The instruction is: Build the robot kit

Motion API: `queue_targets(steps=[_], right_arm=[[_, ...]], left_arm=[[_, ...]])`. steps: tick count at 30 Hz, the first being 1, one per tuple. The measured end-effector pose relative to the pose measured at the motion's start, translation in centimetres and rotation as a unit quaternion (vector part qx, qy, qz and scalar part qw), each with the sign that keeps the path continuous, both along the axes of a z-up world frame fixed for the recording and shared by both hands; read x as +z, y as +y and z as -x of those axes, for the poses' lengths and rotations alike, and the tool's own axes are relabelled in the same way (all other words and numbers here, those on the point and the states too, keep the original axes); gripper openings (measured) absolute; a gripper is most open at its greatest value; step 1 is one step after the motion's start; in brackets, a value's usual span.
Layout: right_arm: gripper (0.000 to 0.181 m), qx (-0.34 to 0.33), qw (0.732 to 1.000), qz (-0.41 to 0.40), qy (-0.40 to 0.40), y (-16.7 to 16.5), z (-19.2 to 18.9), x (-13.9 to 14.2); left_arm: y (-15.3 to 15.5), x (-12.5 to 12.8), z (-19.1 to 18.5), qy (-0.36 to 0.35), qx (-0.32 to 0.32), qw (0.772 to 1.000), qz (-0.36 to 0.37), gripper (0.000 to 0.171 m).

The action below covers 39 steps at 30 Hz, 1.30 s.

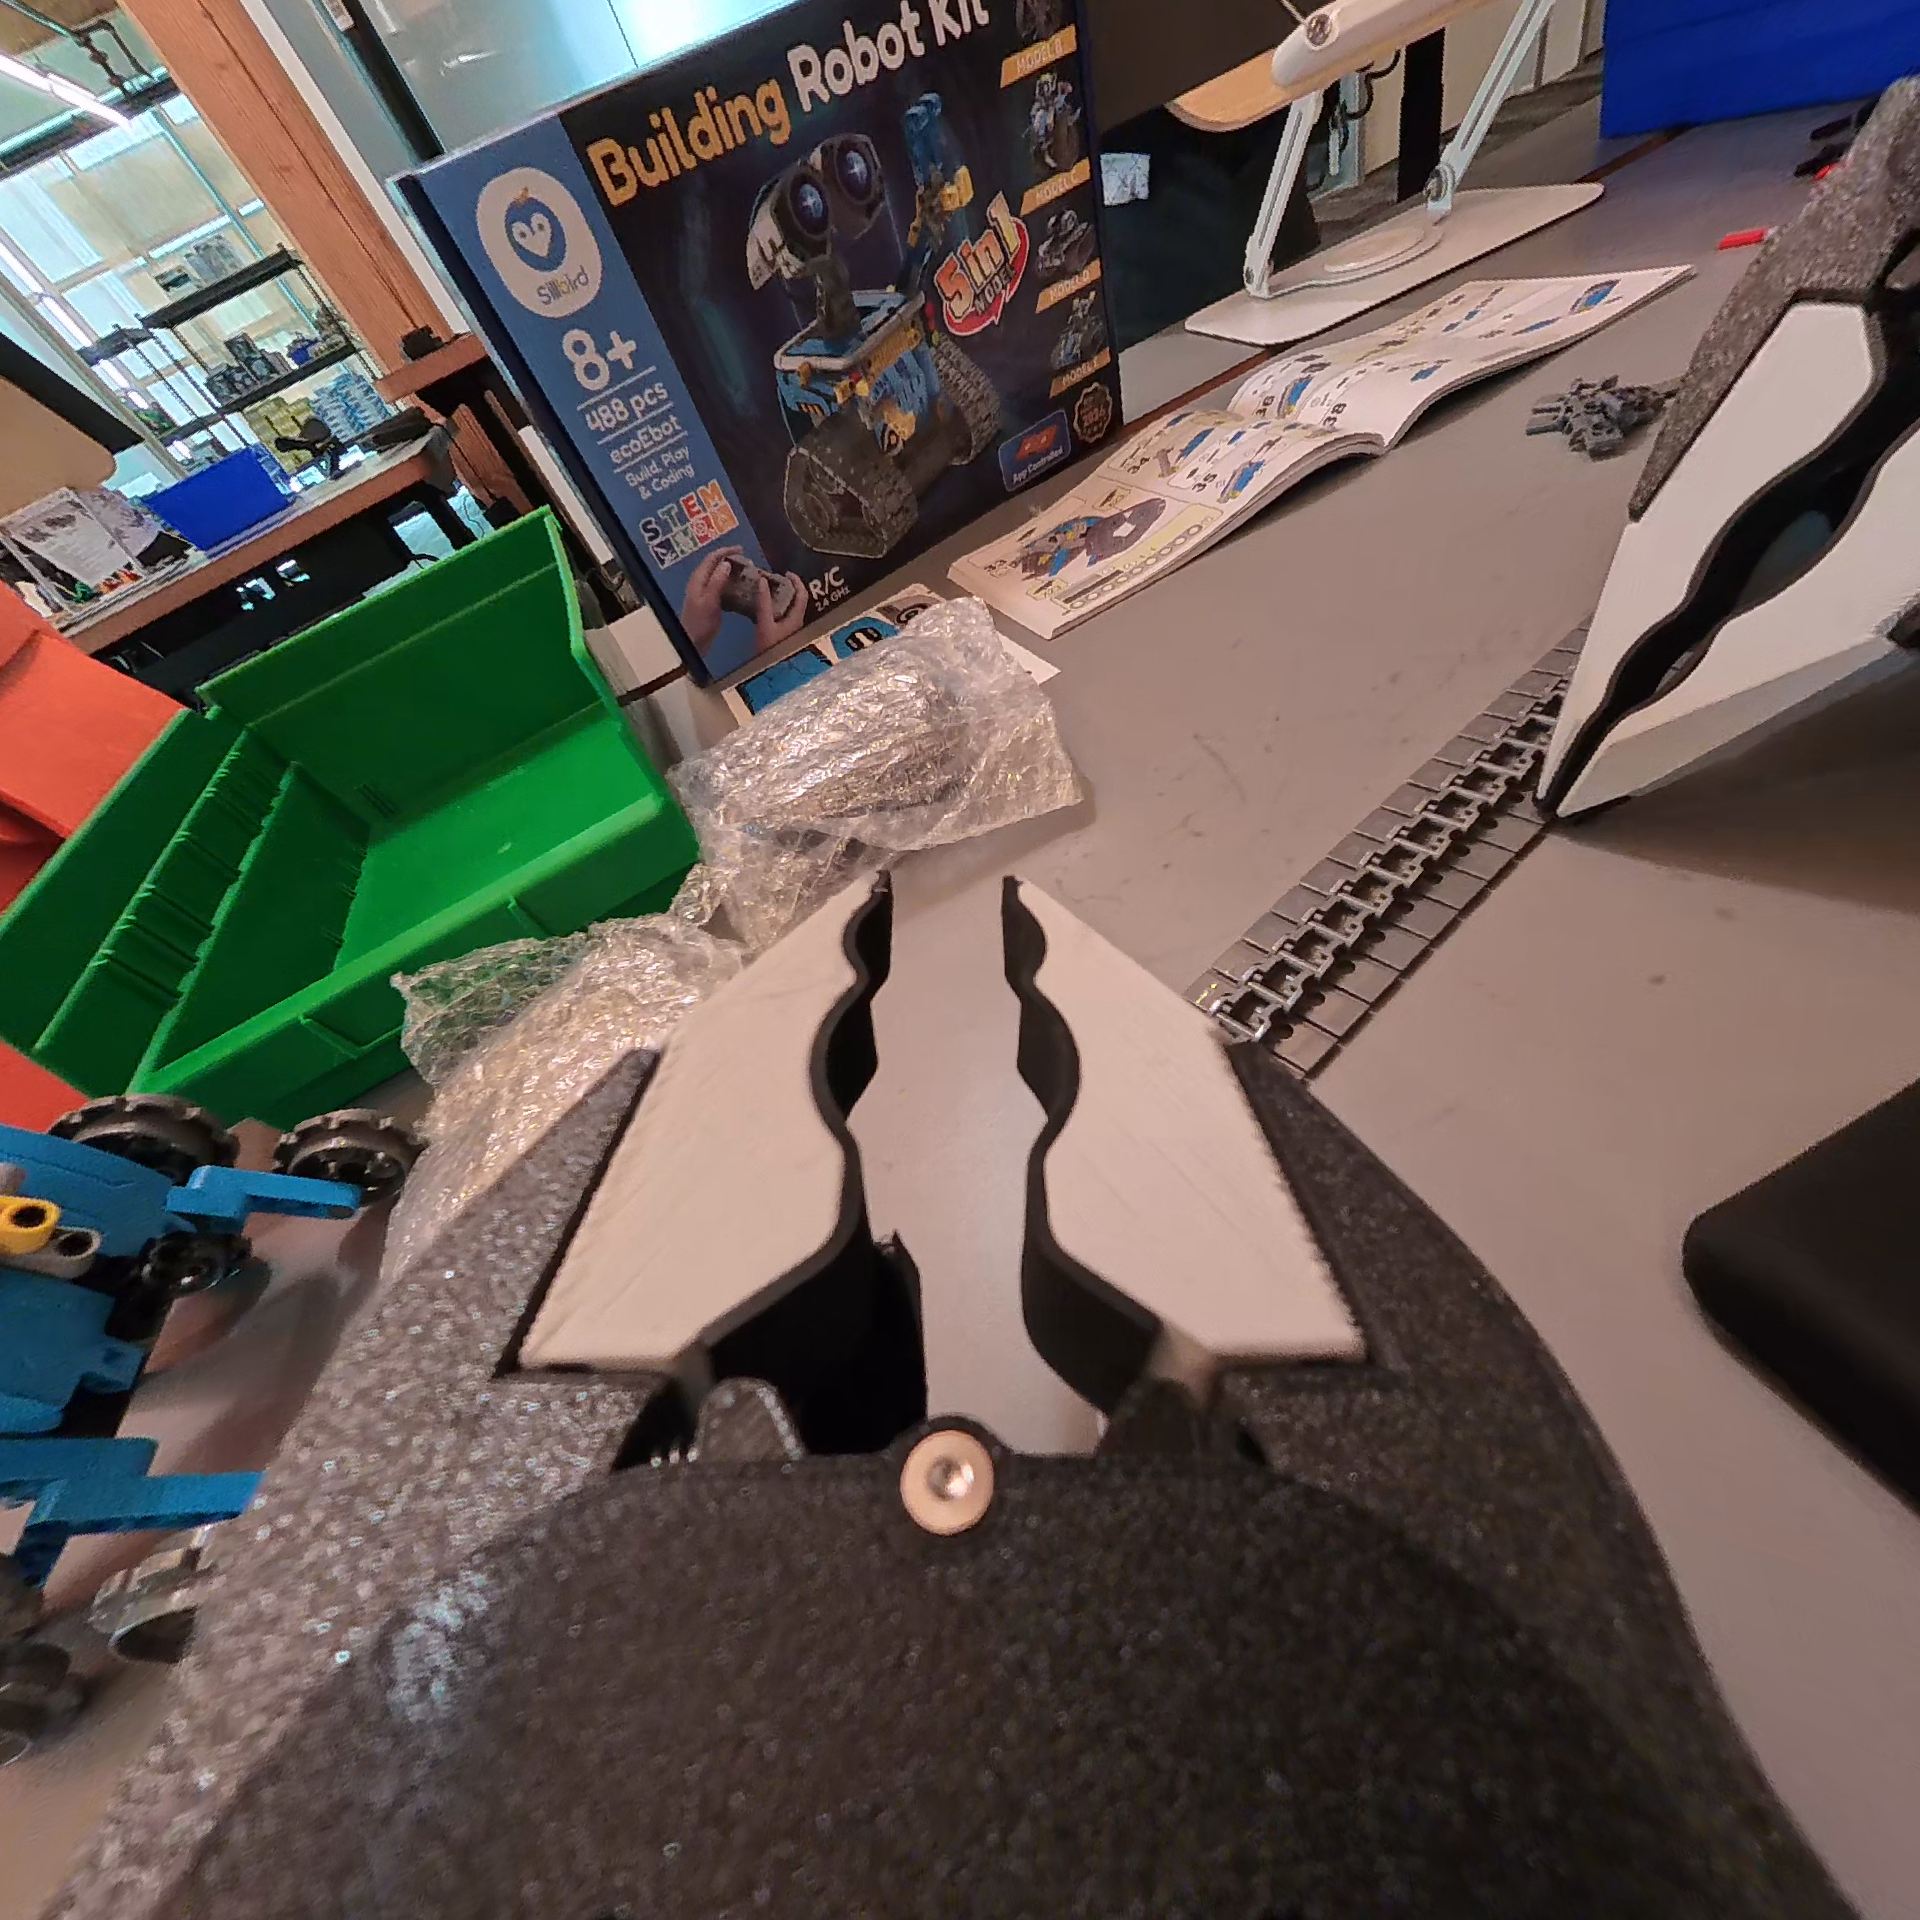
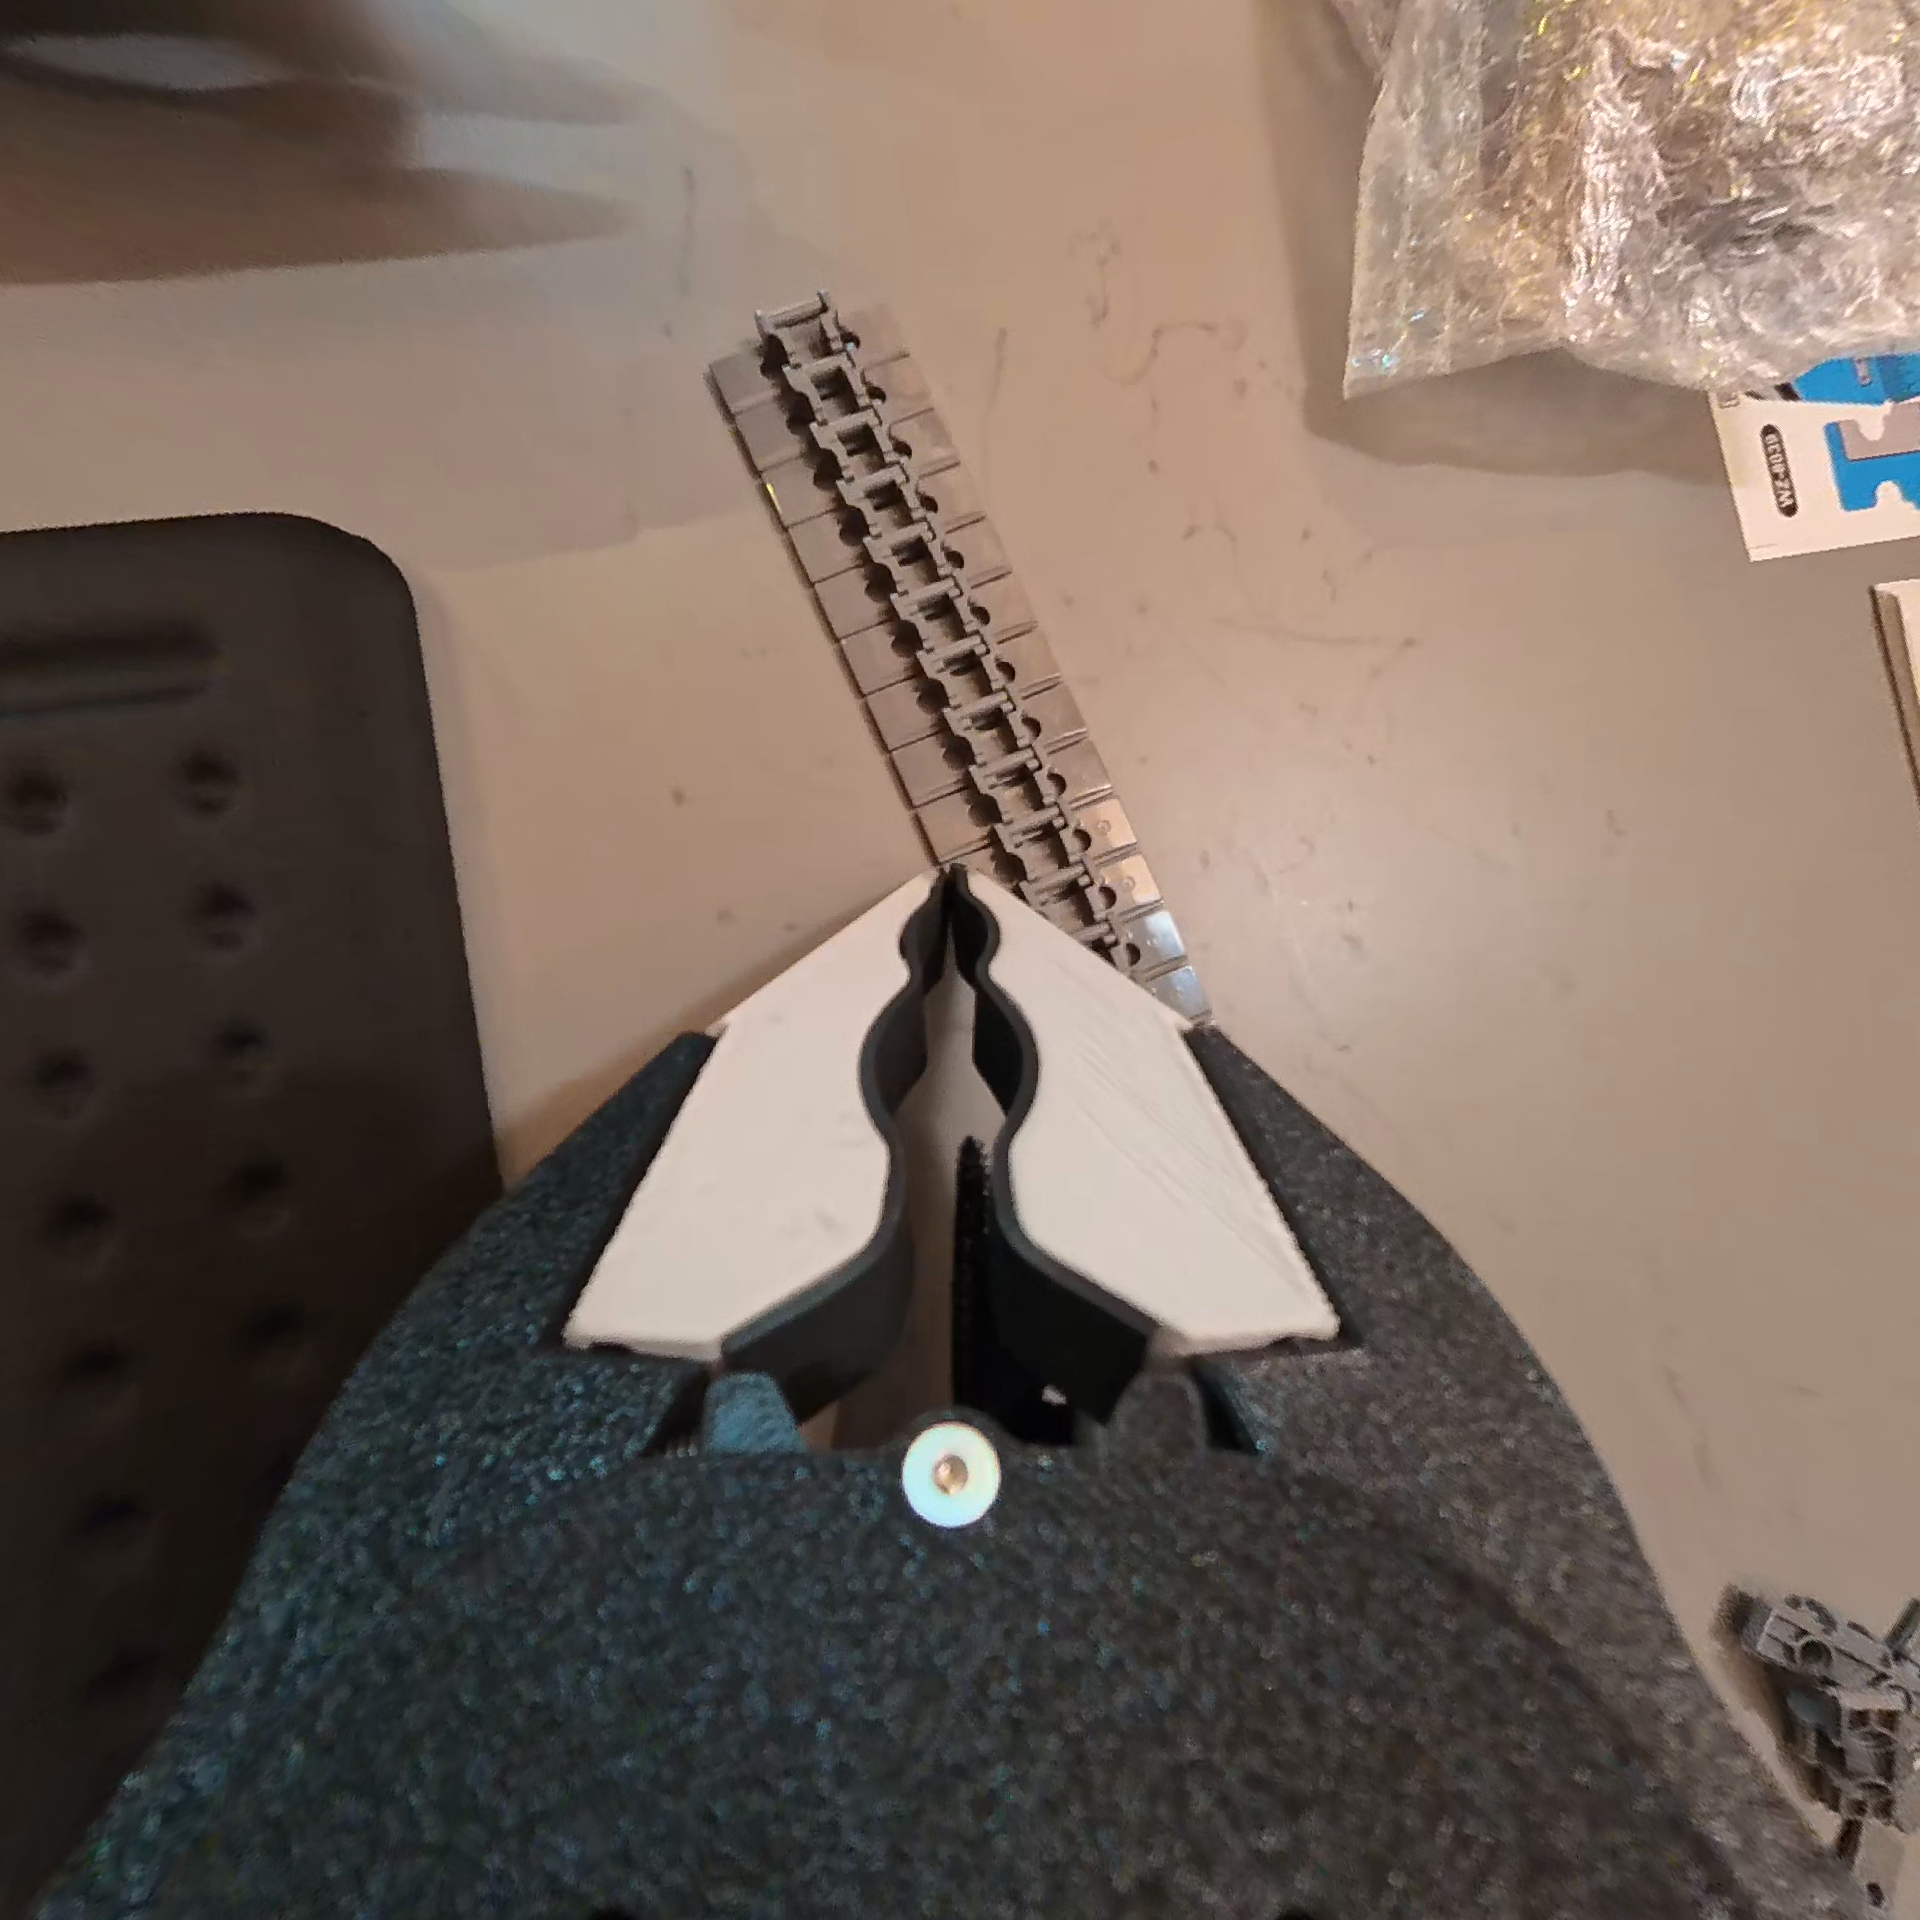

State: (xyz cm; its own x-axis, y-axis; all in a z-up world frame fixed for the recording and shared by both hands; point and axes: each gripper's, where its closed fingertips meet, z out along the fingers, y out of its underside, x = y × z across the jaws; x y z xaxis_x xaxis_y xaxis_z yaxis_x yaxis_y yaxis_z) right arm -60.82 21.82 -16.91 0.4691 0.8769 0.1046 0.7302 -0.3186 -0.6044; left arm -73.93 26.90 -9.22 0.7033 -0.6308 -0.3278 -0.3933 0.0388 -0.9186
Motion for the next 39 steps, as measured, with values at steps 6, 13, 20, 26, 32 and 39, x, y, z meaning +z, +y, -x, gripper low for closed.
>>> queue_targets(steps=[6, 13, 20, 26, 32, 39], right_arm=[[0.000, 0.017, 1.000, -0.010, -0.009, 0.2, 1.0, 0.3], [0.000, 0.017, 1.000, -0.011, -0.013, 0.1, 0.8, 0.0], [0.000, 0.035, 0.999, -0.011, -0.003, 0.2, 2.2, 0.3], [0.000, 0.031, 1.000, 0.003, 0.005, 0.0, 2.2, 0.0], [0.000, 0.038, 0.999, 0.002, 0.021, -0.1, 3.2, 0.8], [0.000, 0.041, 0.999, 0.011, 0.010, 0.0, 3.5, 0.0]], left_arm=[[0.0, 0.0, 0.0, -0.001, -0.002, 1.000, 0.002, 0.020], [0.0, 0.0, 0.0, -0.002, -0.002, 1.000, 0.001, 0.021], [0.0, 0.1, 0.0, -0.003, 0.000, 1.000, 0.000, 0.020], [0.0, 0.1, 0.0, -0.002, 0.000, 1.000, -0.001, 0.021], [0.0, 0.1, 0.1, -0.005, -0.001, 1.000, 0.000, 0.020], [0.0, 0.2, 0.2, -0.013, -0.003, 1.000, 0.002, 0.020]])
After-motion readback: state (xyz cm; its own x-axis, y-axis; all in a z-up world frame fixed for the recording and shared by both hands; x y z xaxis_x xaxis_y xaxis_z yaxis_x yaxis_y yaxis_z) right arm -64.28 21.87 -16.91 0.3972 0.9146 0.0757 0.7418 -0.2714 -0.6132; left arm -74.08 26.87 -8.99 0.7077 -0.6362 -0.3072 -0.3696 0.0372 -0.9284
